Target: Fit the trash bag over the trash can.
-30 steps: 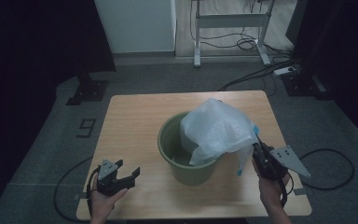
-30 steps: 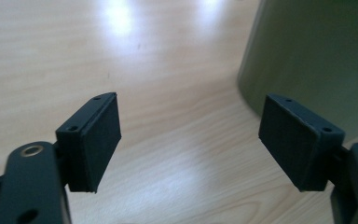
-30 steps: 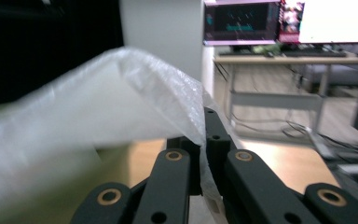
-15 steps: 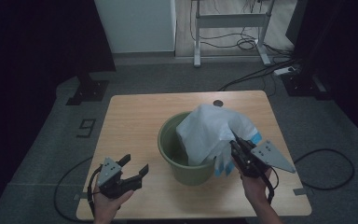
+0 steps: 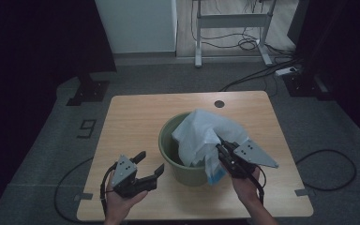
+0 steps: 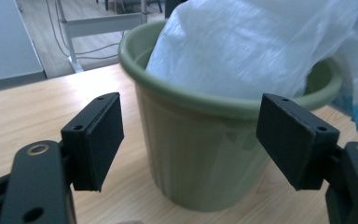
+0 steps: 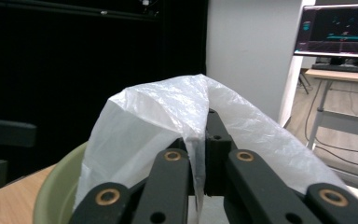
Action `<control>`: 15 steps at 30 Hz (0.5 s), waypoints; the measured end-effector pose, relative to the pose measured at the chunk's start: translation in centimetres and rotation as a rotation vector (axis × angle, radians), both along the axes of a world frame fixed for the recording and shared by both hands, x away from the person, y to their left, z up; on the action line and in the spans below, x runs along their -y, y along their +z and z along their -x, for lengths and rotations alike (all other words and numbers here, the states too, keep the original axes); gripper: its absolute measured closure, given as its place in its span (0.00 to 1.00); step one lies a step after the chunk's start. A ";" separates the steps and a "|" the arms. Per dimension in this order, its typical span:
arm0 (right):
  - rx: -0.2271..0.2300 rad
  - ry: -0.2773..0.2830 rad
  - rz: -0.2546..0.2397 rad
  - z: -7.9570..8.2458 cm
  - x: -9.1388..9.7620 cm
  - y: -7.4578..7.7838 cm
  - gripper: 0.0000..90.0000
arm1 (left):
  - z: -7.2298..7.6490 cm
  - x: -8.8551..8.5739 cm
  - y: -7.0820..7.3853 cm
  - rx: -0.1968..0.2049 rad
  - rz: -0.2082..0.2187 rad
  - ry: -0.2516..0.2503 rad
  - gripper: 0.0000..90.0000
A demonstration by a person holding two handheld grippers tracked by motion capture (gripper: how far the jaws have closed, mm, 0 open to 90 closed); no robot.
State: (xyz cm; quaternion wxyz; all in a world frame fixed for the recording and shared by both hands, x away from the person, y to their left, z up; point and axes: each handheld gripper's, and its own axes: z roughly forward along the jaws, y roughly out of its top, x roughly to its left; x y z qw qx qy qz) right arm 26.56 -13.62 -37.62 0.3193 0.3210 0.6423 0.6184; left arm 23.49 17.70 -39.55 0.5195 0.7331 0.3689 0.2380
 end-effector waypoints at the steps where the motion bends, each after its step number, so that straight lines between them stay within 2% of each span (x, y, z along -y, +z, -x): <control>1: -0.004 0.005 0.006 0.0 -0.3 0.0 0.99 | -0.1 0.3 0.1 0.002 0.004 -0.004 0.25; 6: -0.021 0.035 0.048 -0.1 -2.3 0.1 0.99 | -0.2 1.4 0.8 0.007 0.022 -0.044 0.26; 15: -0.039 0.075 0.061 0.0 -3.7 -0.1 0.99 | -0.9 4.0 1.6 0.031 -0.004 -0.071 0.32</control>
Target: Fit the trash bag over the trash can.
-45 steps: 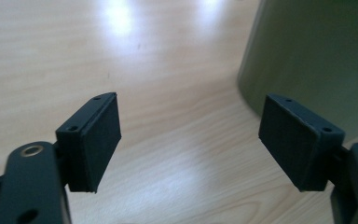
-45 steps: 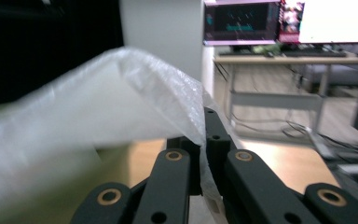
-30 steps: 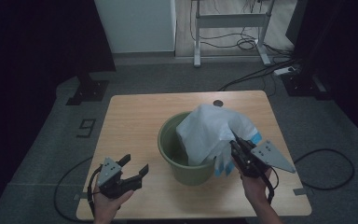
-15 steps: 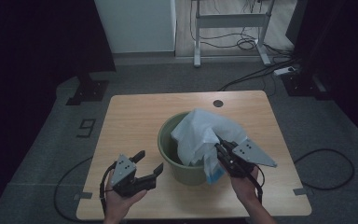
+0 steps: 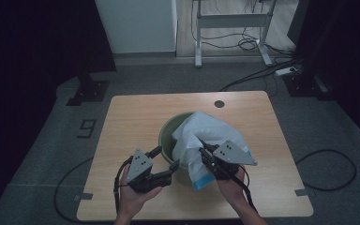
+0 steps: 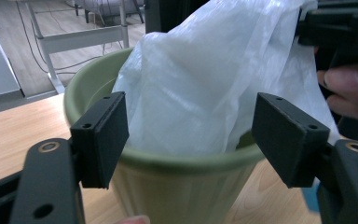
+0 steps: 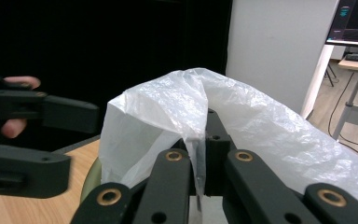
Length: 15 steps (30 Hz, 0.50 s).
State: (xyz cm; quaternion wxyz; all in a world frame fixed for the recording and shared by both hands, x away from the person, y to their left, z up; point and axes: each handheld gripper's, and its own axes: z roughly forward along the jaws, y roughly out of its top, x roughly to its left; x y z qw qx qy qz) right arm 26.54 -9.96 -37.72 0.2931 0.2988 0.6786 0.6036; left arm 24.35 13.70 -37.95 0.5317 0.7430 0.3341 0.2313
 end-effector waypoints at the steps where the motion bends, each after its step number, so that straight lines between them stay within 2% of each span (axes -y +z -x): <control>1: -0.002 0.003 0.002 0.0 0.0 0.0 0.99 | -0.2 0.3 0.1 -0.001 -0.002 -0.002 0.34; 6: 0.000 0.009 0.019 0.2 0.0 -0.1 0.99 | -0.9 1.7 0.3 0.011 -0.020 -0.016 0.46; 12: 0.012 0.012 0.036 0.5 0.1 -0.2 0.98 | -1.4 2.6 0.0 0.002 -0.008 -0.043 0.77; 15: 0.009 0.012 0.034 0.5 0.2 -0.4 0.97 | -1.4 2.7 -0.2 0.007 0.001 -0.044 0.88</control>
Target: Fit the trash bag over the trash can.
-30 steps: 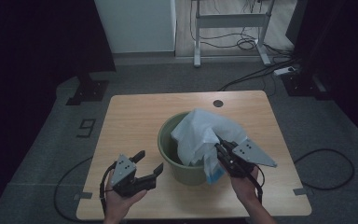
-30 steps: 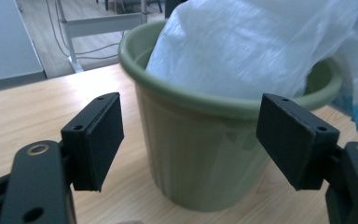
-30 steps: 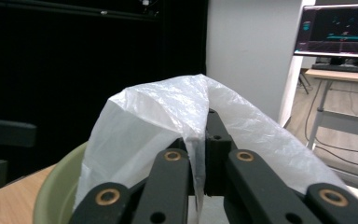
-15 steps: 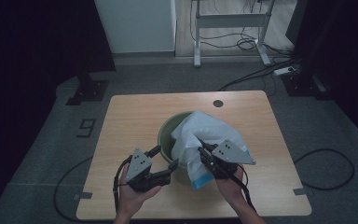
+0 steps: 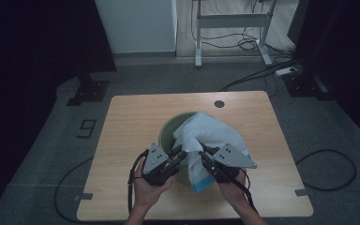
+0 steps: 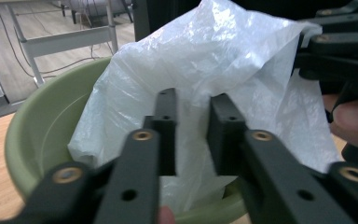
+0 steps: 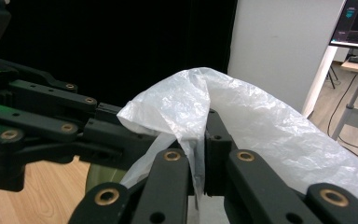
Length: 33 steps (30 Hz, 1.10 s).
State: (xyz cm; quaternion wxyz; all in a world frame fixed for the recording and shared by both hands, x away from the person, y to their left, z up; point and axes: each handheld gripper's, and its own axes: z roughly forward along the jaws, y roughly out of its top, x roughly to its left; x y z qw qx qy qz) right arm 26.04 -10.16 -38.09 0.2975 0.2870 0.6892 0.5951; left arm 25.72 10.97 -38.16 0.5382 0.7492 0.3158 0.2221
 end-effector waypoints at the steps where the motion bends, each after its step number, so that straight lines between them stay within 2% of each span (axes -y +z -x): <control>1: -0.002 -0.001 -0.002 0.0 0.0 -0.1 0.96 | 0.0 0.0 0.0 0.005 0.003 0.000 0.92; 5: -0.010 0.001 -0.010 0.1 0.2 -0.4 0.90 | 0.1 0.1 -0.1 0.021 0.022 0.020 0.98; 9: 0.010 -0.037 -0.007 1.0 0.3 -0.8 0.68 | 0.1 -0.1 0.0 0.037 0.050 0.030 1.00; 12: 0.050 -0.107 0.009 2.4 0.3 -1.1 0.51 | 0.1 -0.2 0.1 0.048 0.073 0.035 1.00; 16: 0.058 -0.138 0.015 4.5 0.1 -2.0 0.42 | 0.2 -0.3 0.3 0.064 0.092 0.043 1.00; 20: 0.056 -0.186 0.039 6.2 -0.1 -3.6 0.34 | 0.3 -0.7 0.6 0.078 0.109 0.059 1.00; 24: 0.032 -0.260 0.069 7.4 -0.2 -5.5 0.27 | 0.3 -1.1 0.8 0.086 0.121 0.070 1.00; 27: 0.055 -0.301 0.113 8.2 -0.3 -6.7 0.26 | 0.4 -1.4 0.9 0.093 0.131 0.079 1.00; 30: 0.031 -0.319 0.124 7.8 0.1 -7.5 0.31 | 0.6 -1.8 1.1 0.097 0.147 0.086 1.00; 33: -0.007 -0.325 0.147 6.8 0.9 -8.1 0.42 | 0.7 -2.4 1.3 0.100 0.155 0.096 1.00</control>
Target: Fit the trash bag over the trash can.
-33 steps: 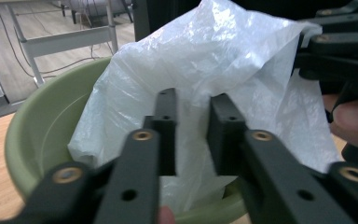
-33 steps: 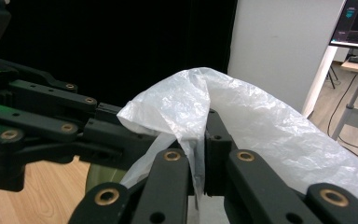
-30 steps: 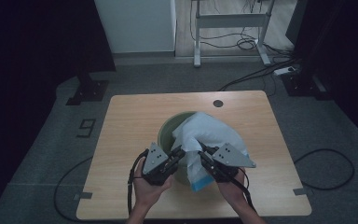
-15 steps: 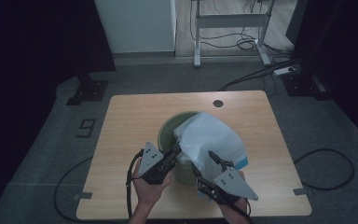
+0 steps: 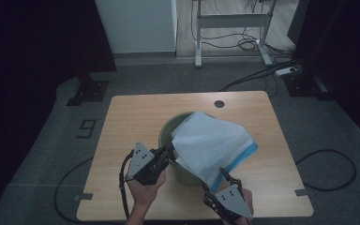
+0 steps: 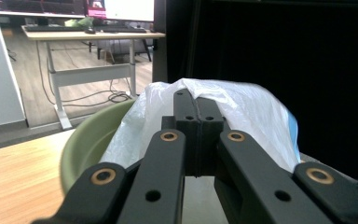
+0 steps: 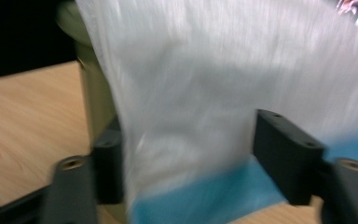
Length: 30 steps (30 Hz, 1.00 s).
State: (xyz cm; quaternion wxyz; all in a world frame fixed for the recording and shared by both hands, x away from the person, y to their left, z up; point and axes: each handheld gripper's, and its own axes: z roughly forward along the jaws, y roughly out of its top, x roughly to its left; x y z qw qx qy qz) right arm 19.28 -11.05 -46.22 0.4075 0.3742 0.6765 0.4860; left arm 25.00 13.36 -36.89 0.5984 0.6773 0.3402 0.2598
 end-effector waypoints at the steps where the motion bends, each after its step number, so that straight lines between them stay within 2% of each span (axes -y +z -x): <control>1: -0.004 -0.005 0.004 -0.2 0.3 -0.2 0.49 | 0.0 -0.2 0.0 -0.001 0.004 0.001 1.00; 2: -0.002 0.003 0.001 -0.3 0.6 -0.2 0.57 | 0.0 -0.4 0.0 -0.002 0.009 0.004 1.00; 5: 0.002 0.012 -0.030 -0.7 1.6 0.0 0.70 | -0.1 -1.0 0.0 -0.005 0.025 0.012 1.00; 12: 0.010 0.010 -0.109 -1.6 4.3 1.4 0.86 | -0.2 -2.7 -0.2 -0.024 0.060 0.034 1.00; 16: 0.010 -0.002 -0.137 -2.3 5.6 2.0 0.88 | -0.5 -4.0 -0.4 -0.042 0.100 0.045 1.00; 20: 0.003 -0.007 -0.140 -3.3 6.8 2.4 0.95 | -0.4 -5.5 -0.6 -0.053 0.114 0.060 1.00; 22: -0.008 -0.013 -0.143 -4.1 7.5 2.6 0.96 | -0.2 -6.3 -1.0 -0.065 0.127 0.063 1.00; 24: -0.022 -0.026 -0.144 -5.1 8.3 2.8 0.96 | 0.1 -6.9 -1.4 -0.072 0.121 0.072 1.00; 27: -0.043 -0.060 -0.143 -6.5 9.4 2.9 0.96 | 0.5 -7.9 -2.1 -0.085 0.130 0.079 1.00; 30: -0.067 -0.073 -0.167 -7.5 10.5 2.5 0.96 | 1.1 -8.7 -2.9 -0.100 0.138 0.069 1.00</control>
